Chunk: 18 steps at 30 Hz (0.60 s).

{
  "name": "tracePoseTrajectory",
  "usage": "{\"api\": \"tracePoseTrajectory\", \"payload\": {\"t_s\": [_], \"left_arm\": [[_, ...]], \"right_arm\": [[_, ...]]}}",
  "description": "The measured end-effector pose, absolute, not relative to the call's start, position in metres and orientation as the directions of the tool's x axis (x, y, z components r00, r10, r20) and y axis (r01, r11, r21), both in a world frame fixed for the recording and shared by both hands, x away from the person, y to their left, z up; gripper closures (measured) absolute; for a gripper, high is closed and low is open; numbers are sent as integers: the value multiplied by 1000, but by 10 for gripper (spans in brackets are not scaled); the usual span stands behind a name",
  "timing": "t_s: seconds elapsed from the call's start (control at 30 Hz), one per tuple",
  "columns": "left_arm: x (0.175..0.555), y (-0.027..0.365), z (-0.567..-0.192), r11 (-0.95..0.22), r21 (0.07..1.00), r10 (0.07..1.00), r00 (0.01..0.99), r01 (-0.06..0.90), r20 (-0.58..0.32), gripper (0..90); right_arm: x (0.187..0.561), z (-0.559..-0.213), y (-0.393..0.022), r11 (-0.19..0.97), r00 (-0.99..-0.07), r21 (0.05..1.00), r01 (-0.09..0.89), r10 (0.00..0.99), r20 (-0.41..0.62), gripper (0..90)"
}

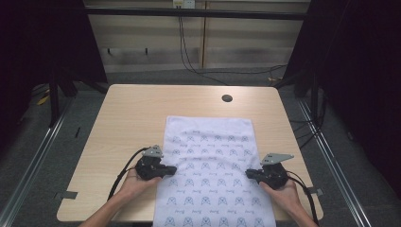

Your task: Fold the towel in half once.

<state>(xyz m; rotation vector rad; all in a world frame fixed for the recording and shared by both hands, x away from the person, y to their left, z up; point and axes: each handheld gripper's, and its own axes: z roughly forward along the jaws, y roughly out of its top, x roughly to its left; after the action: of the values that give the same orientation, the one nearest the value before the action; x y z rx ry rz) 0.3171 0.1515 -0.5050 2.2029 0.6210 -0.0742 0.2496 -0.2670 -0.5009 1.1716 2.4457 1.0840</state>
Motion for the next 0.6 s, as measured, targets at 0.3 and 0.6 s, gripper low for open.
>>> {"api": "tracePoseTrajectory", "payload": {"t_s": [0.3, 0.6], "left_arm": [[288, 148, -499, -591, 688, 402, 893, 422, -203, 894], [243, 152, -493, -646, 647, 348, 910, 406, -223, 892]], "right_arm": [[227, -499, -265, 430, -684, 687, 586, 717, 135, 867], [191, -494, -261, 476, -733, 647, 596, 652, 195, 863]]}}
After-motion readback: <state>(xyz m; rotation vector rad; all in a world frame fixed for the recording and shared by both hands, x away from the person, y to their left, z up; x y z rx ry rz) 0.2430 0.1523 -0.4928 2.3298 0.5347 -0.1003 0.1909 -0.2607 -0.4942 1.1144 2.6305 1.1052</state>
